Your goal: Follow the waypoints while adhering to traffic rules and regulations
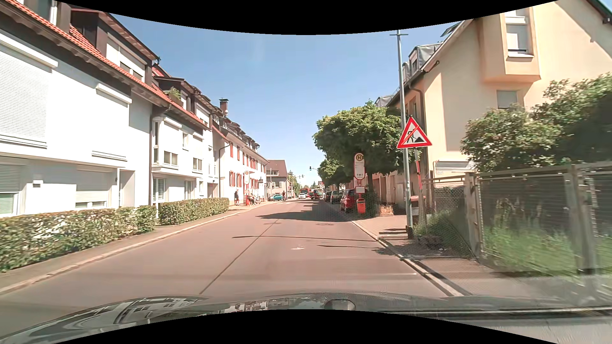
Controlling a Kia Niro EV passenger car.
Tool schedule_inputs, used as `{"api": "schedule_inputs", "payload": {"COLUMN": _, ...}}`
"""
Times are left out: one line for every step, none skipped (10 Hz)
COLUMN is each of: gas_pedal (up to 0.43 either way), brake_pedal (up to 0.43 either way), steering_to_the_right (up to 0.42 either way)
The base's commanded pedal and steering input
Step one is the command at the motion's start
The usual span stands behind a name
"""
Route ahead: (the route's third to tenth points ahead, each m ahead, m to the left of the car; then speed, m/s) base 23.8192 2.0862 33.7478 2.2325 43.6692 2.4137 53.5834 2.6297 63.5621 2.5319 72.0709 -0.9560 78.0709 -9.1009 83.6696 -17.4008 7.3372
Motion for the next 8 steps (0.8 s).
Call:
{"api": "schedule_inputs", "payload": {"gas_pedal": 0.087, "brake_pedal": 0.000, "steering_to_the_right": -0.004}}
{"api": "schedule_inputs", "payload": {"gas_pedal": 0.087, "brake_pedal": 0.000, "steering_to_the_right": -0.004}}
{"api": "schedule_inputs", "payload": {"gas_pedal": 0.087, "brake_pedal": 0.000, "steering_to_the_right": -0.004}}
{"api": "schedule_inputs", "payload": {"gas_pedal": 0.087, "brake_pedal": 0.000, "steering_to_the_right": -0.004}}
{"api": "schedule_inputs", "payload": {"gas_pedal": 0.087, "brake_pedal": 0.000, "steering_to_the_right": -0.004}}
{"api": "schedule_inputs", "payload": {"gas_pedal": 0.087, "brake_pedal": 0.000, "steering_to_the_right": -0.004}}
{"api": "schedule_inputs", "payload": {"gas_pedal": 0.087, "brake_pedal": 0.000, "steering_to_the_right": -0.004}}
{"api": "schedule_inputs", "payload": {"gas_pedal": 0.087, "brake_pedal": 0.000, "steering_to_the_right": -0.004}}
